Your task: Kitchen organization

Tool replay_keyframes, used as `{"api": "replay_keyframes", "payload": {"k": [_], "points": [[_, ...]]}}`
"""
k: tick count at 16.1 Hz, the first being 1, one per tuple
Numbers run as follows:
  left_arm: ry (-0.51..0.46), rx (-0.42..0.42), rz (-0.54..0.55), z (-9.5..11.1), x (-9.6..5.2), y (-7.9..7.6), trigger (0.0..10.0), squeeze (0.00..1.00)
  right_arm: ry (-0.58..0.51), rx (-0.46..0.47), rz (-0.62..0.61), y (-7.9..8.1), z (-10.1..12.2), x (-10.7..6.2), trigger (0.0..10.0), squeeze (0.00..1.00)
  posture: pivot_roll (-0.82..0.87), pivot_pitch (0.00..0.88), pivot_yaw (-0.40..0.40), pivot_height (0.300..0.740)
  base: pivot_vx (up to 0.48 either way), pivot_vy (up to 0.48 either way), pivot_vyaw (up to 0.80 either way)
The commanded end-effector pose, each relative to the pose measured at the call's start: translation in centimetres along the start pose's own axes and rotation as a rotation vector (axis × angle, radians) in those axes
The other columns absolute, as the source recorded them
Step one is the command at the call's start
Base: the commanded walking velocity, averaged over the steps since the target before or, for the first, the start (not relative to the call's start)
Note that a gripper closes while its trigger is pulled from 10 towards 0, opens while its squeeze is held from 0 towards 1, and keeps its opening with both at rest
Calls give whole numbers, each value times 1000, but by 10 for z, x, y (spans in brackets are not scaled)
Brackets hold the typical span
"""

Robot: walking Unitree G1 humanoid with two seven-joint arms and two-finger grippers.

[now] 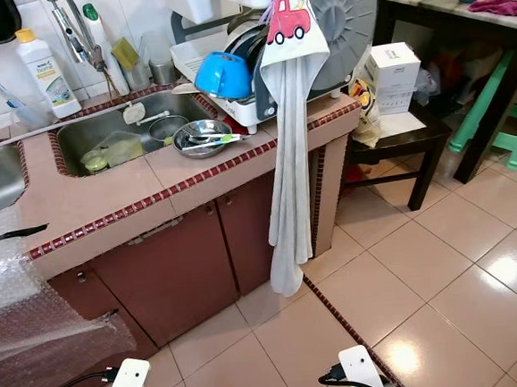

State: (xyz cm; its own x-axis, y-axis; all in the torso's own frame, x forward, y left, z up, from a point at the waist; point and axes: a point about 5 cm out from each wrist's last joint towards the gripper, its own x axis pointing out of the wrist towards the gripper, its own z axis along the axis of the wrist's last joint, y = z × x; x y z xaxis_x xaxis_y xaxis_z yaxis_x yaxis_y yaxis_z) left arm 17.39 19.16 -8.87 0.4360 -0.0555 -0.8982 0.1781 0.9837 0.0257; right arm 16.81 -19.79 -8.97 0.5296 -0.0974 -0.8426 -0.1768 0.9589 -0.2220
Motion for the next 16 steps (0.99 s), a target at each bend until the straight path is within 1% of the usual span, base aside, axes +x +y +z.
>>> {"api": "replay_keyframes", "payload": {"k": [1, 12, 16], "points": [[1, 6, 7, 2, -1, 5, 10000, 0, -8, -6, -3, -1, 3, 0, 10000, 0, -37, 0, 85, 740, 0, 0, 0], [5, 28, 9, 2, -1, 8, 10000, 0, -17, -13, 4, 2, 5, 1, 10000, 0, -35, 0, 90, 740, 0, 0, 0], [3, 31, 9, 3, -1, 8, 10000, 0, -22, -18, 2, 1, 7, 1, 10000, 0, -36, 0, 90, 740, 0, 0, 0]]}}
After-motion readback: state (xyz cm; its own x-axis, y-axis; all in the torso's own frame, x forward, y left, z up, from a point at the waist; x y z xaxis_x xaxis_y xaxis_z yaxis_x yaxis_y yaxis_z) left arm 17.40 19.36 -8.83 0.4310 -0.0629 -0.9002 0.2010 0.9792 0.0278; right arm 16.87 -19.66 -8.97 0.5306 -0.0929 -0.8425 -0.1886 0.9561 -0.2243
